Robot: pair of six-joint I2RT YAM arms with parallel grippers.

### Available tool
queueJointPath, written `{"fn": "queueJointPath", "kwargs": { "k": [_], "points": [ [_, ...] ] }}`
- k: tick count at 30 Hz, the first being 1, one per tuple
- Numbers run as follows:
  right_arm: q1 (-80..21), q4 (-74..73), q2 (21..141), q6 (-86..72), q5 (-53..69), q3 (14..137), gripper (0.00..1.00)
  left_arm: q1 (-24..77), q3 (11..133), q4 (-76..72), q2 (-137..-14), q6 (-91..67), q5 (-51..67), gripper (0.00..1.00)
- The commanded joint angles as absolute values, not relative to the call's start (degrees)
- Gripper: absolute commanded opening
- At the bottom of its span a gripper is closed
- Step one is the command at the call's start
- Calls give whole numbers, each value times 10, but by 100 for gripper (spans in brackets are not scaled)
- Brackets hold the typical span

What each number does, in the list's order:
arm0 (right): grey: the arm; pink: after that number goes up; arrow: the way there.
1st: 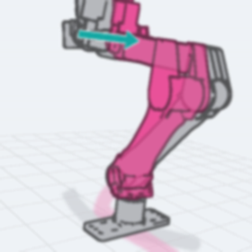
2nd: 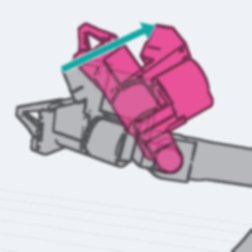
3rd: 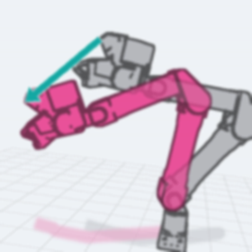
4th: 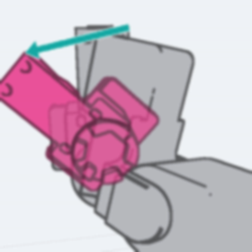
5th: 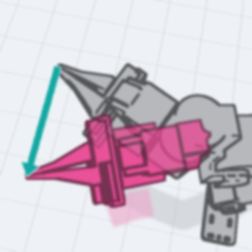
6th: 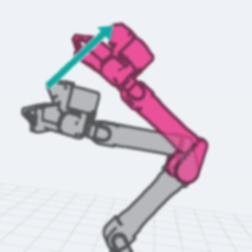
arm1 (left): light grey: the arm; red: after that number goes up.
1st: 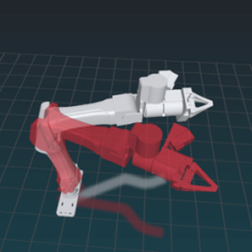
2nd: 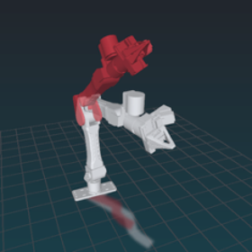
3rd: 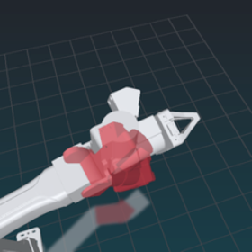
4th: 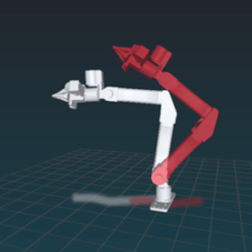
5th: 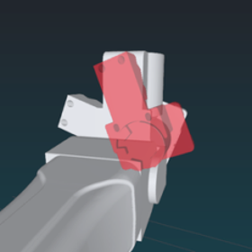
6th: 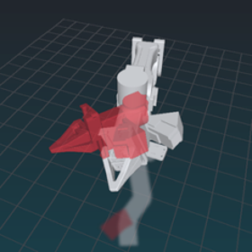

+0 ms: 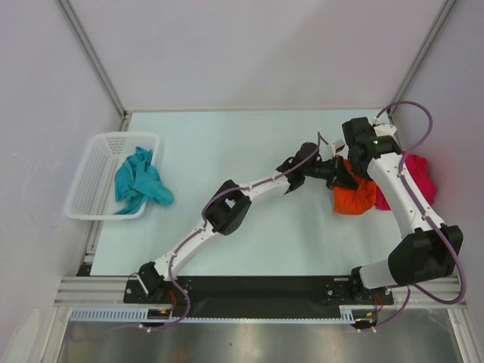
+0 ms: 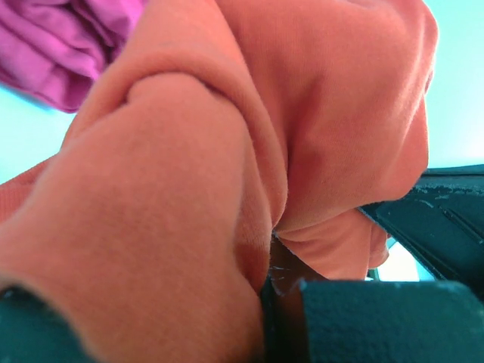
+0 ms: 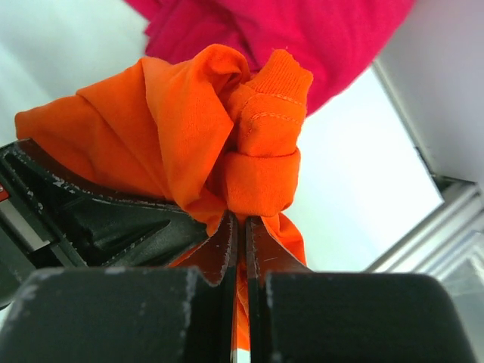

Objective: Fold and stack the t-shirts
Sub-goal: Put the neatly folded tshirt into the corner of the board with both arms

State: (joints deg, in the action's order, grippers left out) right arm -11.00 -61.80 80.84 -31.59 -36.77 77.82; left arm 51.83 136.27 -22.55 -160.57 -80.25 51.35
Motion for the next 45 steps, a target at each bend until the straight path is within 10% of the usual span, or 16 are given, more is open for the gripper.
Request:
{"fn": "queueJointPath", "kwargs": {
  "k": [1, 30, 34, 37, 38, 45],
  "points": [
    [-100, -593, 806, -304, -451, 835, 0, 545, 1380, -290, -1618, -842, 527, 0],
    [-45, -540, 859, -251, -457, 819, 0, 558, 1378, -265, -1666, -812, 456, 1],
    [-33, -535, 881, -248, -453, 842, 0, 558, 1376, -265, -1685, -818, 451, 18],
    [-30, -534, 900, -248, -461, 849, 0, 558, 1375, -265, -1692, -824, 456, 65],
    [-26, -533, 903, -249, -462, 847, 0, 559, 1369, -263, -1690, -817, 458, 99],
    [-9, -518, 927, -250, -469, 853, 0, 558, 1300, -257, -1649, -781, 477, 100]
  ]
}}
